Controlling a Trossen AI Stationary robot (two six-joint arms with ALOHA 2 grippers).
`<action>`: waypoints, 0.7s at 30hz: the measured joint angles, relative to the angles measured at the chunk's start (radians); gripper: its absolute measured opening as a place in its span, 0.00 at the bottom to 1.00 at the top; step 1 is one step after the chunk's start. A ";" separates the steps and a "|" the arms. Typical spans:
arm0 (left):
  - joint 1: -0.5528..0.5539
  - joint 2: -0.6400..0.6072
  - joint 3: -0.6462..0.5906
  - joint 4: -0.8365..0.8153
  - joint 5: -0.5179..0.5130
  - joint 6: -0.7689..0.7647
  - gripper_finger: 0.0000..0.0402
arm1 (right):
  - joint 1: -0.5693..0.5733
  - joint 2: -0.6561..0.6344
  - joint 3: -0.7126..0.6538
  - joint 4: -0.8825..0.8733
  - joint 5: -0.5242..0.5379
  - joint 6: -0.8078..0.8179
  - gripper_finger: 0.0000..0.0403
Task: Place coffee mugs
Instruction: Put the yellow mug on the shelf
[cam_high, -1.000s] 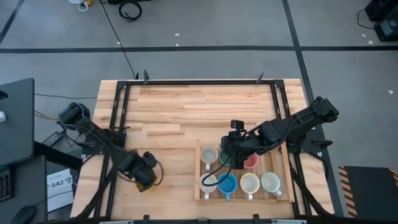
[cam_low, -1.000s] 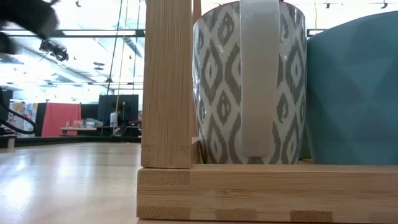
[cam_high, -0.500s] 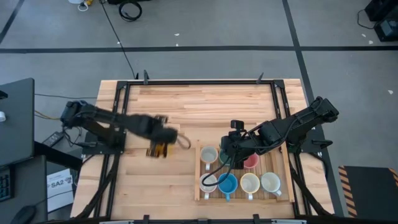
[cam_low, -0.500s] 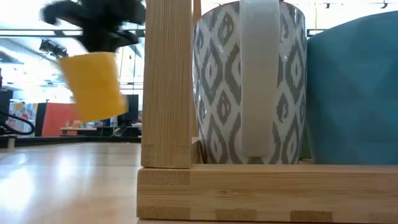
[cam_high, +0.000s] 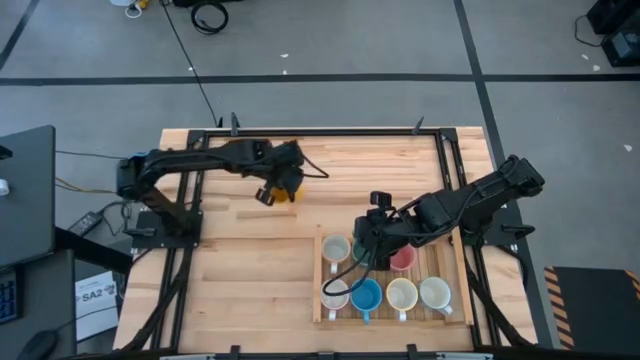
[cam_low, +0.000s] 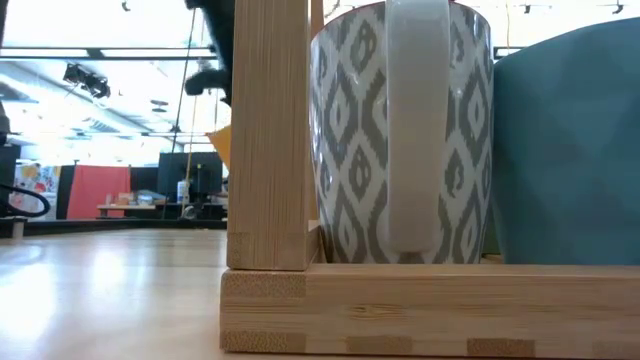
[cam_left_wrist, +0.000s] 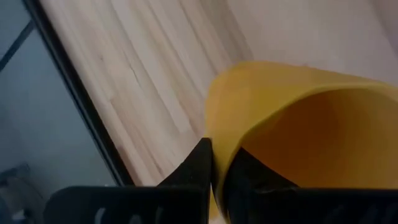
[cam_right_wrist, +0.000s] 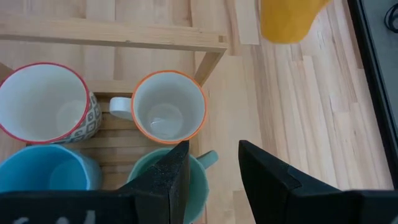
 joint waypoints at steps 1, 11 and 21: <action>0.006 0.025 0.015 -0.001 0.002 0.025 0.06 | -0.003 0.000 0.000 0.001 0.000 0.000 0.36; 0.005 0.243 0.209 -0.020 0.172 0.114 0.06 | -0.023 0.000 0.000 -0.001 0.000 0.000 0.36; 0.000 0.330 0.254 -0.037 0.226 0.113 0.06 | -0.007 -0.012 0.000 -0.036 -0.167 -0.031 0.36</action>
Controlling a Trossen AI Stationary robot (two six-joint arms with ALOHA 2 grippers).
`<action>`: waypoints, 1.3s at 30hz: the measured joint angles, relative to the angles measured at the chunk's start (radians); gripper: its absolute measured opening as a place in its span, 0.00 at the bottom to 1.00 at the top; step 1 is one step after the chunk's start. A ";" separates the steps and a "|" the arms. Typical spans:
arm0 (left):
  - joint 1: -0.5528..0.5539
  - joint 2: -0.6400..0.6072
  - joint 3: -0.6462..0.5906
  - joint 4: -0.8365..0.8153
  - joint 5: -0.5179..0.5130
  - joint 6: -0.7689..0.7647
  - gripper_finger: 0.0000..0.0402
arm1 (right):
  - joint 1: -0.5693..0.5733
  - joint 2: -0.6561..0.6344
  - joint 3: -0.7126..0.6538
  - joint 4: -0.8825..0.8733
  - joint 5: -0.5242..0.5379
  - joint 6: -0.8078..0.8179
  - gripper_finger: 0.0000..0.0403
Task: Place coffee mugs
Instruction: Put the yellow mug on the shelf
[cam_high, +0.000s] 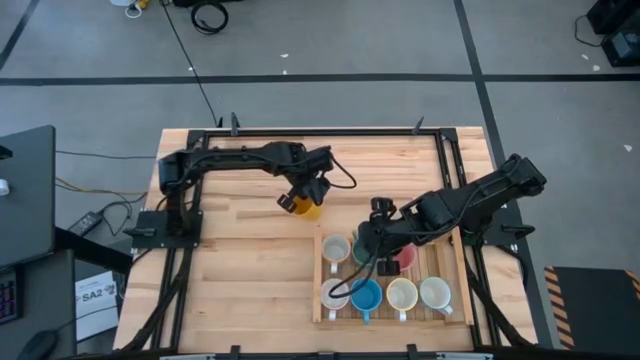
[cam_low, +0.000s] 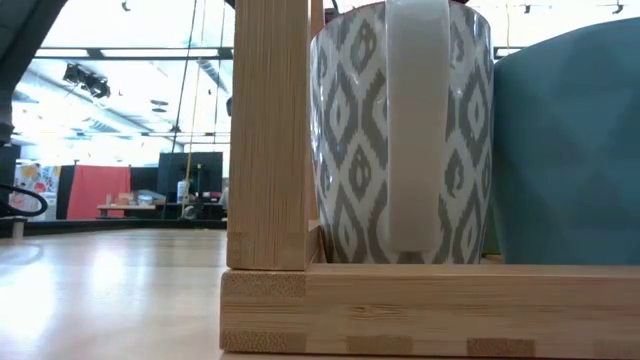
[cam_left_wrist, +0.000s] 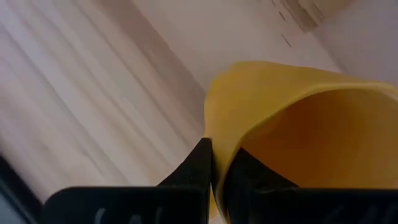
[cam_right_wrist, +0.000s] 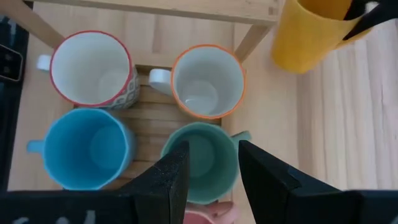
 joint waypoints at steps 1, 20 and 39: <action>-0.001 0.007 0.000 0.001 0.000 0.000 0.06 | 0.002 -0.003 0.000 -0.002 -0.002 0.005 0.36; -0.005 0.036 -0.003 -0.009 0.002 0.026 0.06 | 0.009 -0.125 0.000 -0.089 -0.034 0.085 0.36; -0.016 0.060 -0.015 -0.006 -0.004 0.034 0.10 | 0.008 -0.124 0.000 -0.072 -0.033 0.084 0.36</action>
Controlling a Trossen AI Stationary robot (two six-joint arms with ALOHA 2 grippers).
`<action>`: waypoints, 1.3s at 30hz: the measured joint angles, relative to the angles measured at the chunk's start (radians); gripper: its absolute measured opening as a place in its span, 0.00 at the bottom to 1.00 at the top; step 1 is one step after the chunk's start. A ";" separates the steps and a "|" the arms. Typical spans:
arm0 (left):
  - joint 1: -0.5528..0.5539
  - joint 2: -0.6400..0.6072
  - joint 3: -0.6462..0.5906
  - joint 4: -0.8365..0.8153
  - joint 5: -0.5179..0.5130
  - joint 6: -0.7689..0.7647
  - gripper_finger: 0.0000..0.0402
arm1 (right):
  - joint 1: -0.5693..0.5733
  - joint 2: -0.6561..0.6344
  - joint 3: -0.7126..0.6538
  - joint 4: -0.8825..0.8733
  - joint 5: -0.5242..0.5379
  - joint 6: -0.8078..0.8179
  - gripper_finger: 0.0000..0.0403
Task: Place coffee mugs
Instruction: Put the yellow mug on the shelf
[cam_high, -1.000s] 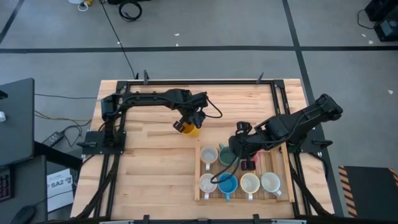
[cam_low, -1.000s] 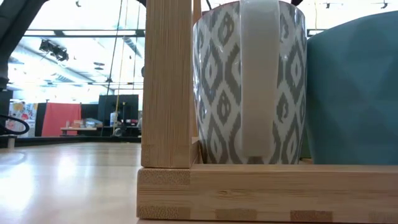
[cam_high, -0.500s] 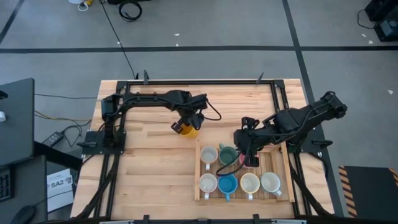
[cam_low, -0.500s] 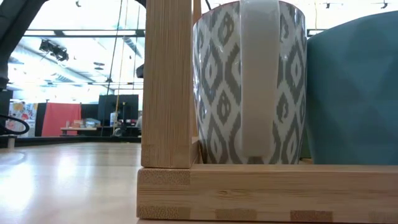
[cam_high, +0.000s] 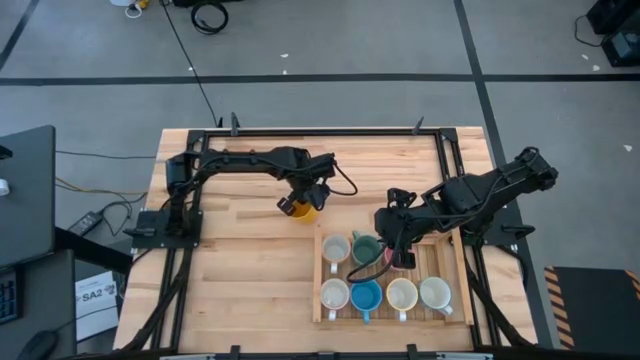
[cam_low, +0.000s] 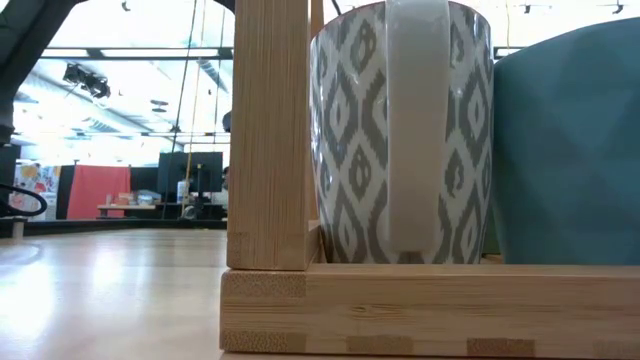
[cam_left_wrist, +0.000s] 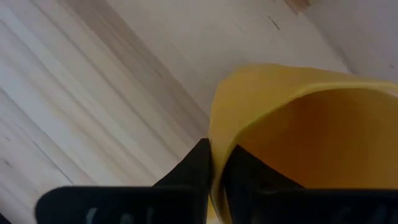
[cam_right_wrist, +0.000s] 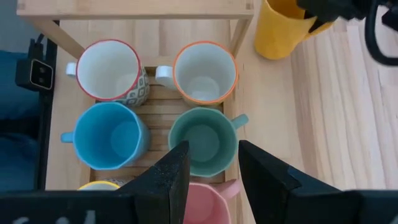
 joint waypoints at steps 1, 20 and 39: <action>0.000 0.001 0.000 0.006 0.000 0.000 0.11 | 0.000 0.000 0.000 0.003 0.000 0.000 0.36; -0.050 0.002 -0.001 0.102 -0.071 -0.019 0.15 | 0.000 0.000 0.000 0.004 0.000 0.000 0.36; -0.065 -0.004 -0.001 0.215 -0.109 -0.053 0.32 | -0.003 0.000 0.000 0.004 0.000 -0.001 0.36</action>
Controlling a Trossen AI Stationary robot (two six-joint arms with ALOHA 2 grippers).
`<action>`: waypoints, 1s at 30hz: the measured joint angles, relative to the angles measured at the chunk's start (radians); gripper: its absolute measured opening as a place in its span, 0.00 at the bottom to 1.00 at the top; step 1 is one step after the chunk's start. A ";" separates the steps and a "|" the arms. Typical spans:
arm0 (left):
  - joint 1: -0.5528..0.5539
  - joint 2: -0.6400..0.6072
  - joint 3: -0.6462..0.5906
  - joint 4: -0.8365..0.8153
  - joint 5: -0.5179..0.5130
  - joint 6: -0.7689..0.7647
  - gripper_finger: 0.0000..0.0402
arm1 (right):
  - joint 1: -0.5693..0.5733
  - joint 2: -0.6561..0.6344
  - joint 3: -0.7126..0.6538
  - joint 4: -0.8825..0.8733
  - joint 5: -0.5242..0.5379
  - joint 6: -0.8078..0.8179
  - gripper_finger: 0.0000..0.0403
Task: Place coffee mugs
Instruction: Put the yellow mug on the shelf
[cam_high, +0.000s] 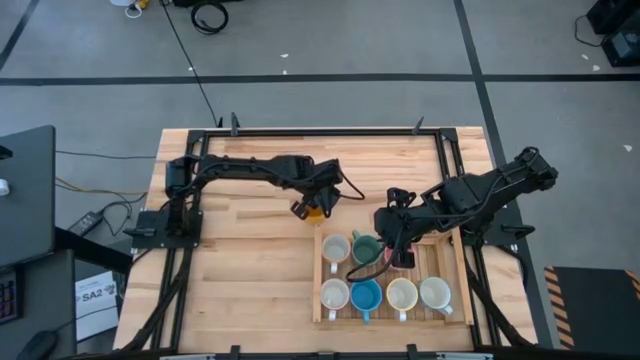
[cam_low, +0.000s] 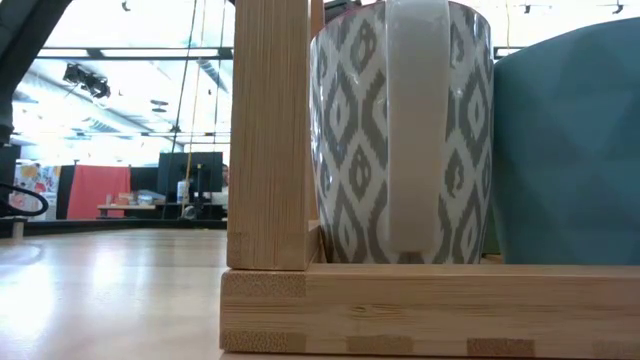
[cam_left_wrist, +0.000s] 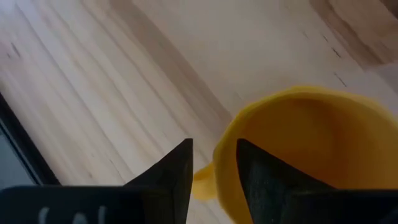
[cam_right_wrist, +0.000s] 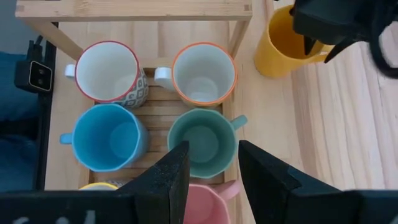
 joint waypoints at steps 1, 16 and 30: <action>-0.003 0.000 0.000 -0.005 -0.001 0.000 0.32 | 0.000 0.000 0.000 0.000 0.000 -0.001 0.36; -0.023 -0.173 0.002 -0.073 -0.004 -0.174 0.32 | -0.062 0.000 0.000 0.041 0.106 -0.084 0.36; -0.081 -0.489 0.002 -0.433 -0.012 -0.598 0.32 | -0.292 0.014 0.000 0.358 0.101 -0.165 0.36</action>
